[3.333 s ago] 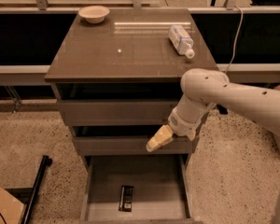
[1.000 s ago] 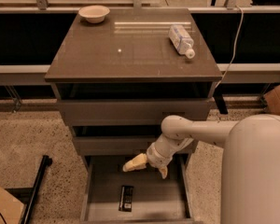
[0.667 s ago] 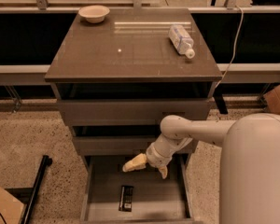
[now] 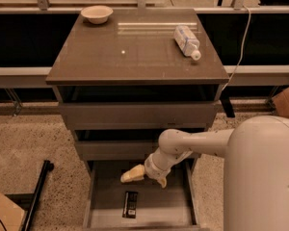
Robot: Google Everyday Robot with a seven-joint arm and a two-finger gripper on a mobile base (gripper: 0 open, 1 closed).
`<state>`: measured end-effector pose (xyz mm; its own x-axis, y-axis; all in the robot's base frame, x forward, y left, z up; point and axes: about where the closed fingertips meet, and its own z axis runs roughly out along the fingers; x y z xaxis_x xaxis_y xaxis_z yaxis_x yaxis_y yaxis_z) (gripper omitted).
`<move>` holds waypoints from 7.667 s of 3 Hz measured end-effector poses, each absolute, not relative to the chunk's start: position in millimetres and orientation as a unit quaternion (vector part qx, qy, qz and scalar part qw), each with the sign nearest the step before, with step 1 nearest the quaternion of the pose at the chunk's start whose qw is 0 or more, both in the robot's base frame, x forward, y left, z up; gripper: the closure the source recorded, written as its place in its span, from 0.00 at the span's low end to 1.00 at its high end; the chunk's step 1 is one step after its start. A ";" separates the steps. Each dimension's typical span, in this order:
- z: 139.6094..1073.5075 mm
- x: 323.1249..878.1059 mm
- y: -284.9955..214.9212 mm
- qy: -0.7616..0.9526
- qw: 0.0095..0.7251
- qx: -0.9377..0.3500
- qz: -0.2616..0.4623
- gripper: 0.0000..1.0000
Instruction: Pick rxbar chocolate from bottom drawer and place on counter
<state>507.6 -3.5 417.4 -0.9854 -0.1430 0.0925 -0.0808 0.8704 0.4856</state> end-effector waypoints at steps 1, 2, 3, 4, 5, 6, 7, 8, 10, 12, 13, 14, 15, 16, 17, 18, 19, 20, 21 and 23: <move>399.6 506.1 22.2 -0.961 0.039 0.077 -0.262 0.00; 381.5 505.3 44.7 -0.965 0.037 0.082 -0.245 0.00; 348.7 507.1 53.0 -0.976 0.034 0.048 -0.211 0.00; 345.2 513.6 58.5 -0.978 0.031 0.018 -0.207 0.00; 345.0 513.5 58.4 -0.978 0.031 0.018 -0.207 0.00; 330.5 517.1 63.3 -0.975 0.039 0.015 -0.220 0.00; 313.1 520.5 66.8 -0.966 0.052 0.013 -0.252 0.00; 299.5 524.2 67.8 -0.963 0.058 0.015 -0.264 0.00; 251.0 529.8 60.0 -0.973 0.069 -0.024 -0.219 0.00; 191.1 540.9 52.3 -0.980 0.085 -0.074 -0.163 0.00; 185.4 539.5 52.6 -0.981 0.091 -0.081 -0.154 0.00; 180.1 539.9 58.3 -0.978 0.093 -0.080 -0.171 0.00; 171.2 538.4 65.2 -0.975 0.091 -0.081 -0.188 0.00; 164.4 538.4 67.9 -0.975 0.087 -0.082 -0.189 0.00; 154.4 538.4 70.4 -0.976 0.082 -0.086 -0.184 0.00; 138.5 542.7 77.2 -0.977 0.069 -0.093 -0.178 0.00; 135.4 543.0 81.9 -0.977 0.070 -0.091 -0.180 0.00; 129.4 542.7 86.3 -0.976 0.075 -0.090 -0.186 0.00; 123.9 544.3 86.7 -0.974 0.078 -0.093 -0.190 0.00; 116.0 544.9 88.8 -0.973 0.087 -0.098 -0.192 0.38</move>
Offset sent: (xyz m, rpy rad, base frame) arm -0.0002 0.0757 -0.0543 -0.0404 -0.0747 0.0410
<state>544.9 88.8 116.0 -0.9656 0.1574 0.2069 0.2241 0.9072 0.3559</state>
